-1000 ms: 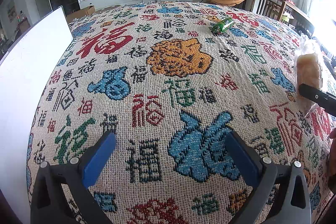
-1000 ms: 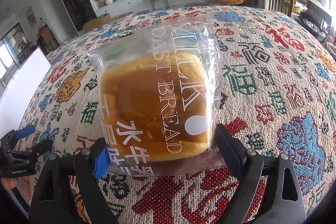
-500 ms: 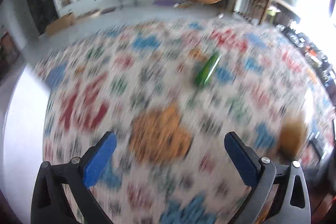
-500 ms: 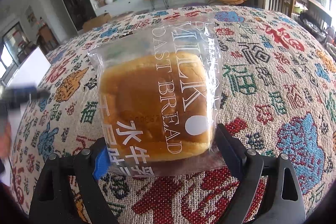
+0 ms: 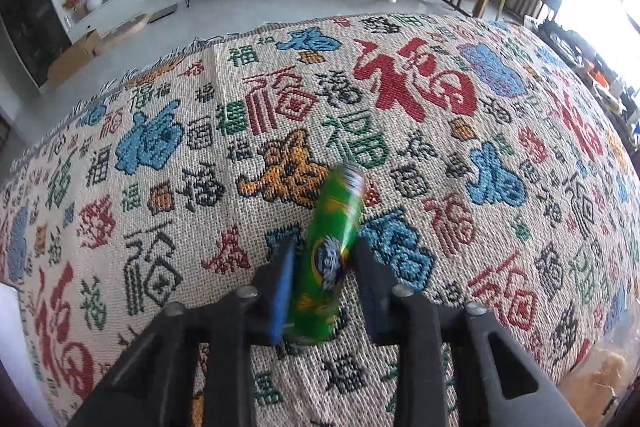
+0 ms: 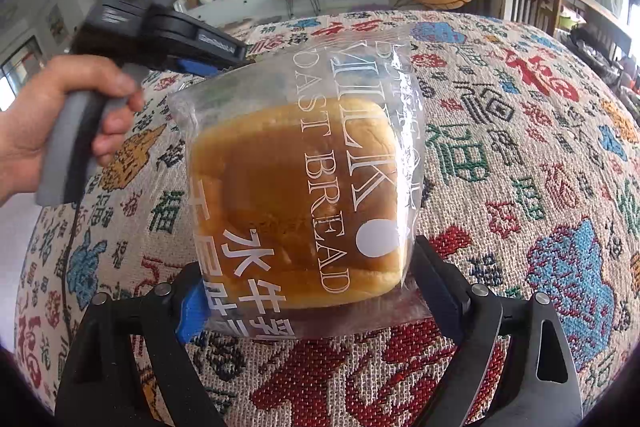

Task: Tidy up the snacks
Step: 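Grasp the green sausage stick with the left gripper while the right holds the bread, then carry the bread pack and green sausage into the box and release both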

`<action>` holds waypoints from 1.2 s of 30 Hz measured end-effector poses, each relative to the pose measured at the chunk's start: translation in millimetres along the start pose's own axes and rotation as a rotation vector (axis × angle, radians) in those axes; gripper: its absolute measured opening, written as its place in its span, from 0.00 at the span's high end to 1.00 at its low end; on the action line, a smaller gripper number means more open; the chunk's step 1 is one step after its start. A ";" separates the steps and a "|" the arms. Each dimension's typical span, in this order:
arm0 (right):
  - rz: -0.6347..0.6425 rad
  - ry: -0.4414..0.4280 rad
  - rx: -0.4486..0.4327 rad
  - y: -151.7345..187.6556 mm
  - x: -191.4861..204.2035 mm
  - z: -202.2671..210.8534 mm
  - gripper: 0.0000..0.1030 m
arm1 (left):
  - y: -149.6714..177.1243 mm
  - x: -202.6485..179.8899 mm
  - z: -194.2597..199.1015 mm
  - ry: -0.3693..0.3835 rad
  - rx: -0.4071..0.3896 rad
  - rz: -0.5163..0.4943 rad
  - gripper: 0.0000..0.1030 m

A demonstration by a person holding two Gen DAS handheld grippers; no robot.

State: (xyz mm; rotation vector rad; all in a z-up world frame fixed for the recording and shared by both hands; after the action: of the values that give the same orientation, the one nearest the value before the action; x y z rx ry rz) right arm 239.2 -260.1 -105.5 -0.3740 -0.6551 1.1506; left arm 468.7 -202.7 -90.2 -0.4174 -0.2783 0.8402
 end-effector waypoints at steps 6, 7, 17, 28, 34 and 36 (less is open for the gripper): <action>0.008 0.009 0.002 0.0 1.1 -0.2 0.11 | 41.7 15.1 29.2 0.007 -0.056 0.080 0.78; 0.008 0.009 0.002 0.0 1.1 -0.1 0.11 | 53.7 19.5 38.3 0.019 -0.069 0.110 0.78; -0.239 -0.298 -0.009 -10.4 -32.2 43.5 0.12 | 218.8 39.8 179.7 0.011 -0.186 0.271 0.78; -0.394 -0.014 0.236 -46.2 -14.8 11.9 0.11 | 278.1 27.7 242.4 0.047 -0.292 0.314 0.78; -0.129 0.160 0.216 -34.2 36.1 -31.1 0.27 | 296.6 18.9 287.8 0.086 -0.375 0.335 0.78; -0.131 0.137 0.166 -29.5 36.3 -13.6 0.28 | 306.4 20.3 302.6 0.086 -0.379 0.337 0.78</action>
State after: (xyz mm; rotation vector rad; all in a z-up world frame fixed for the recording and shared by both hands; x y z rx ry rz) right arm 278.4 -236.9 -88.2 -0.2616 -0.4539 1.0362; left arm 159.5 69.3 37.3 -0.8697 -0.2918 1.0988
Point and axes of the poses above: each gripper's, at about its wrist camera, not at the fingertips, and z roughly against the way its jaws point, x to its left, y to its underside, the point moved 4 cm from there along -z, roughly the way its jaws point, and after that the axes turned 13 degrees about -z, right-handed, at the moved point
